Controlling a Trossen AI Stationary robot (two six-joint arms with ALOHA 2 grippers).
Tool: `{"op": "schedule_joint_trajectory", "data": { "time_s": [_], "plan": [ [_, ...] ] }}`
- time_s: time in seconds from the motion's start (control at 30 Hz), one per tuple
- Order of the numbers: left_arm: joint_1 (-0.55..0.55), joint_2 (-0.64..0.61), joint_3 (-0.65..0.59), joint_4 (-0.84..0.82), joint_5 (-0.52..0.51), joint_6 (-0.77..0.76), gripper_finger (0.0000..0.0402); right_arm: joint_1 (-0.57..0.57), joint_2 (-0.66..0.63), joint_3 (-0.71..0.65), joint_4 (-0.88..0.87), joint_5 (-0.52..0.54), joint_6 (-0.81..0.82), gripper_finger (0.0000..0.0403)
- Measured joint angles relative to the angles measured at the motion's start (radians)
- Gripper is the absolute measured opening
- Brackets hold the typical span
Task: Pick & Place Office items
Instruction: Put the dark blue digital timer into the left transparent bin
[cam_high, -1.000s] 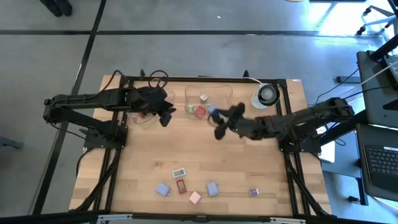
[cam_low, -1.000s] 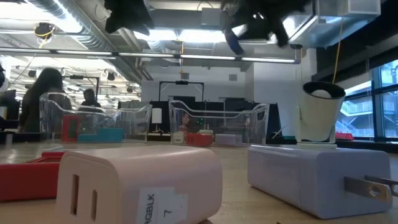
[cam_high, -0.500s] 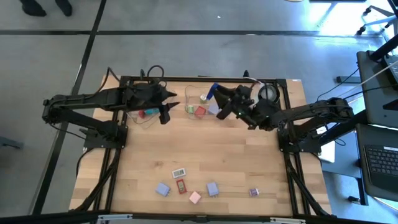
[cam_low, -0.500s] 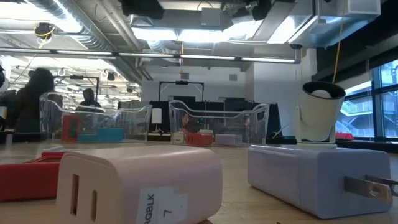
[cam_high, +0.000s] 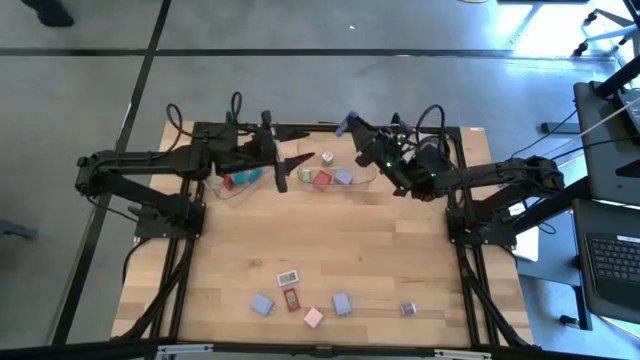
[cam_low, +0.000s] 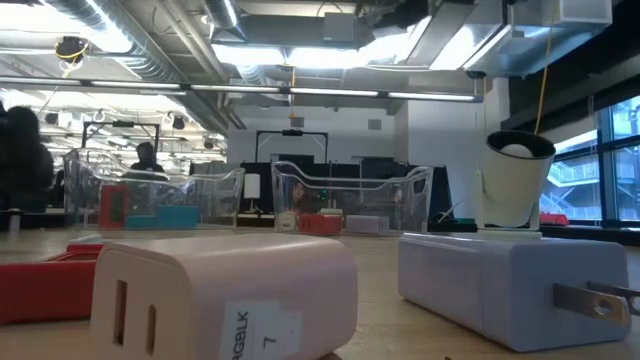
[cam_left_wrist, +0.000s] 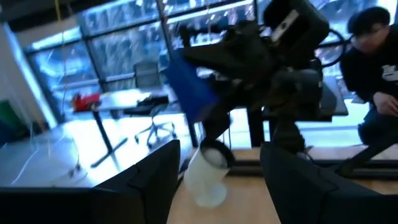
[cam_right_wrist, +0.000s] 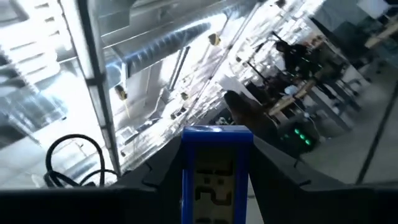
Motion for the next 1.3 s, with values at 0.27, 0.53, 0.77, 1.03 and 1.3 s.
{"op": "schedule_joint_trajectory", "data": {
  "time_s": [0.27, 0.53, 0.77, 1.03, 1.3],
  "plan": [
    [0.000, 0.083, 0.000, 0.171, -0.161, 0.261, 0.0213, -0.013, 0.113, 0.214, -0.156, -0.084, -0.203, 0.0157],
    [0.000, 0.088, 0.000, 0.187, -0.211, 0.289, 0.0216, -0.032, 0.139, 0.300, -0.277, -0.151, -0.257, 0.0157],
    [0.000, 0.088, 0.000, 0.221, -0.173, 0.246, 0.0192, -0.037, 0.139, 0.300, -0.326, -0.156, -0.255, 0.0157],
    [0.000, 0.088, 0.000, 0.236, -0.198, 0.243, 0.0164, -0.036, 0.139, 0.300, -0.344, -0.156, -0.255, 0.0157],
    [0.000, 0.087, 0.000, 0.236, -0.208, 0.225, 0.0129, -0.035, 0.139, 0.300, -0.343, -0.152, -0.256, 0.0157]
  ]
}}
